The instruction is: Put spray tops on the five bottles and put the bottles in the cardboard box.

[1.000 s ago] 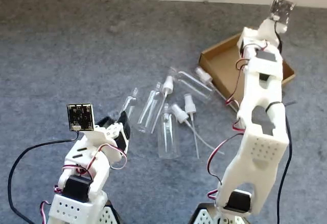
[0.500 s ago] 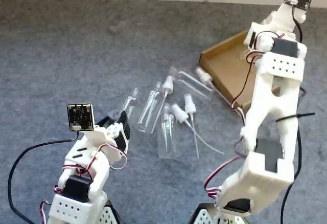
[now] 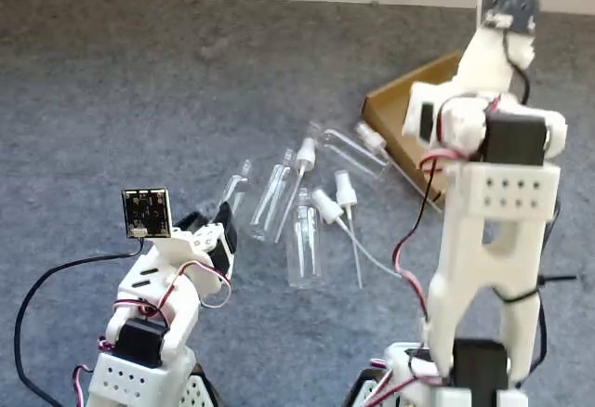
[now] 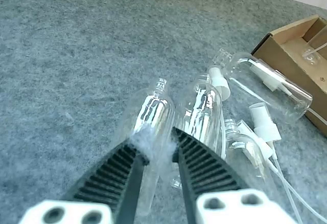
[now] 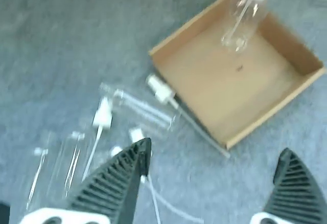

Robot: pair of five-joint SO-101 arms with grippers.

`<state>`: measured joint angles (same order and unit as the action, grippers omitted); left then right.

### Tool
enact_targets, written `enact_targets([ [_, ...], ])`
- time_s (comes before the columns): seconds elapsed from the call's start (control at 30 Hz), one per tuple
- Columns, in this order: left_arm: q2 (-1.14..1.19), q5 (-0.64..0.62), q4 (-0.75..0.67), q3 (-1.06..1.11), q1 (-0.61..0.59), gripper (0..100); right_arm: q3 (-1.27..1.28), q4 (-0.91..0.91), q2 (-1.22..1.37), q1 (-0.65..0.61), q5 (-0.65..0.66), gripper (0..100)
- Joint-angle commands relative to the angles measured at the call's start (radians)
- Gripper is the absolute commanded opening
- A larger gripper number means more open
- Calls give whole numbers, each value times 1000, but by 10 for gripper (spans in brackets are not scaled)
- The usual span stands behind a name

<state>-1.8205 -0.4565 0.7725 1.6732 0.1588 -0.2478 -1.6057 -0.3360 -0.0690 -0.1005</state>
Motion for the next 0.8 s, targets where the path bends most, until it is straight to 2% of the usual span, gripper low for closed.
enact_targets([
  [0.0, -4, -5, -17, 21, -15, 38, 59, -38, -134, -22, -5, 346],
  [0.57, -4, -5, -17, 21, -15, 38, 622, -31, -710, -22, -3, 338],
  [0.63, -4, -5, -17, 21, -15, 38, 667, -1, -773, -22, -3, 294],
  [0.77, -4, -5, -5, 21, -15, 38, 768, 142, -903, -21, -3, 135],
])
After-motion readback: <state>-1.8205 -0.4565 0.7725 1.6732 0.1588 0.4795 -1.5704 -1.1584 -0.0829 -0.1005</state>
